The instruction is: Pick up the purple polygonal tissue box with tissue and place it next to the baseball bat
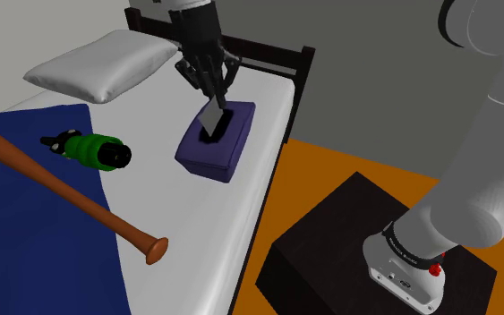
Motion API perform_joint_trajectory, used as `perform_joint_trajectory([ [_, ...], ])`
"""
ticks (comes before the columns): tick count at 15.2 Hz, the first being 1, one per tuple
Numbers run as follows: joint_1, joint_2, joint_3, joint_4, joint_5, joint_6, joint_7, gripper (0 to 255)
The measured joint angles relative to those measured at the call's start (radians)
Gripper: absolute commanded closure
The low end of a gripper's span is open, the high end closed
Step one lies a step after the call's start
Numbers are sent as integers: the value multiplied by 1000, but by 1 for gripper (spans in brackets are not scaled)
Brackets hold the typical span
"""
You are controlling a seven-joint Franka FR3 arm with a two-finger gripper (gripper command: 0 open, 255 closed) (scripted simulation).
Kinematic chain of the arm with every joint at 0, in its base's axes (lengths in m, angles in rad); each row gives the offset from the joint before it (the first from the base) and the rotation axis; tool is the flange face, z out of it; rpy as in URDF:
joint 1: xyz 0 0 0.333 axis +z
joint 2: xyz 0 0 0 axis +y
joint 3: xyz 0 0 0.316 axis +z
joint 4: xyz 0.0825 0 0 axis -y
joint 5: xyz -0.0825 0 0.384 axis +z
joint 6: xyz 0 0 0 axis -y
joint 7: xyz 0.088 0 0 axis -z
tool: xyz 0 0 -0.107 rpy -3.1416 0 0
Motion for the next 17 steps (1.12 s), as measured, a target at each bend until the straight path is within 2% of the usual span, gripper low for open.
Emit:
perform_joint_trajectory([
  [8, 41, 44, 3, 163, -25, -126, 17, 255],
  [12, 45, 108, -16, 194, -66, -103, -9, 255],
  [17, 74, 243, -52, 288, -142, -75, -43, 255],
])
